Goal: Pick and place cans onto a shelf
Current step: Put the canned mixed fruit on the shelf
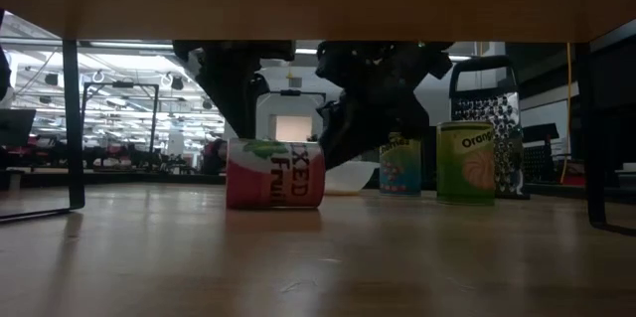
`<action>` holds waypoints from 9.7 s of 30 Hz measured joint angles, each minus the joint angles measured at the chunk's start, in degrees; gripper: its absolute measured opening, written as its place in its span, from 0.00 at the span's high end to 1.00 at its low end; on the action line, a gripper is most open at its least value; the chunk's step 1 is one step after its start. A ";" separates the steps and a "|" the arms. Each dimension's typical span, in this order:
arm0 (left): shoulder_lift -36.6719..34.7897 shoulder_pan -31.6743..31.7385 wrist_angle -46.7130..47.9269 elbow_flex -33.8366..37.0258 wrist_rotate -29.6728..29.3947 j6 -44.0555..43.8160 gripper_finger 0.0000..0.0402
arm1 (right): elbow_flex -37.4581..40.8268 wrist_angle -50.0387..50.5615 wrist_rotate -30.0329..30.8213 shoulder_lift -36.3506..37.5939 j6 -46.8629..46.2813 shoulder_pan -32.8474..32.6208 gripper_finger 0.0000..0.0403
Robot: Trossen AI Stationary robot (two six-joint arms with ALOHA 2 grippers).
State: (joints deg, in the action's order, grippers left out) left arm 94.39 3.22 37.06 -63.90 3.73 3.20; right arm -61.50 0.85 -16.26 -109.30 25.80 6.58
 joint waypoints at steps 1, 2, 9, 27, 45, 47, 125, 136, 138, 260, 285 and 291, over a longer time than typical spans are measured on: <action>0.00 0.00 -0.03 0.00 0.00 0.00 0.70 | 0.28 -0.64 -0.19 0.00 0.00 -0.03 0.61; 0.00 0.00 -0.09 0.00 0.00 0.00 0.70 | 0.42 -1.15 -0.86 0.00 0.01 -0.03 0.61; 0.00 0.00 -0.26 0.00 0.00 0.00 0.70 | 0.70 -4.86 -4.73 -2.10 -0.02 -0.08 0.61; 0.00 0.00 -0.44 0.00 -0.02 0.00 0.70 | 0.70 -15.57 -7.41 -5.53 -0.09 -1.02 0.68; -0.10 0.04 -0.34 -0.01 -0.08 -0.07 0.70 | 0.70 -15.34 -7.33 -5.35 -0.09 -0.65 0.99; -0.63 0.43 0.61 -0.54 -0.02 -0.04 0.70 | 0.70 -15.33 -7.27 -5.35 -0.11 -0.39 0.99; -5.49 15.13 5.93 -4.61 -7.69 1.99 0.70 | -36.87 77.99 -9.02 20.15 -58.90 -15.13 0.99; -5.49 15.13 5.70 -4.61 -7.50 1.42 0.70 | -36.82 78.76 -18.83 11.24 -70.85 -21.43 0.99; -5.49 15.13 5.70 -4.61 -7.51 1.44 0.70 | -36.82 78.76 -19.30 10.17 -72.23 -22.13 0.99; -5.49 15.12 5.33 -4.60 -7.50 1.77 0.70 | -42.86 87.31 -12.20 8.98 -81.00 -20.93 0.91; -5.49 15.11 5.33 -4.59 -7.48 1.77 0.70 | -42.86 87.31 -10.27 13.06 -82.52 -24.15 0.91; -5.49 15.12 5.33 -4.59 -7.48 1.77 0.70 | -42.86 87.87 -10.28 13.01 -85.43 -24.67 0.91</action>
State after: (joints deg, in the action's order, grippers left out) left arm 88.90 18.35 42.39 -68.49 -3.75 4.97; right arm -104.36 88.72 -26.55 -96.29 -59.62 -18.09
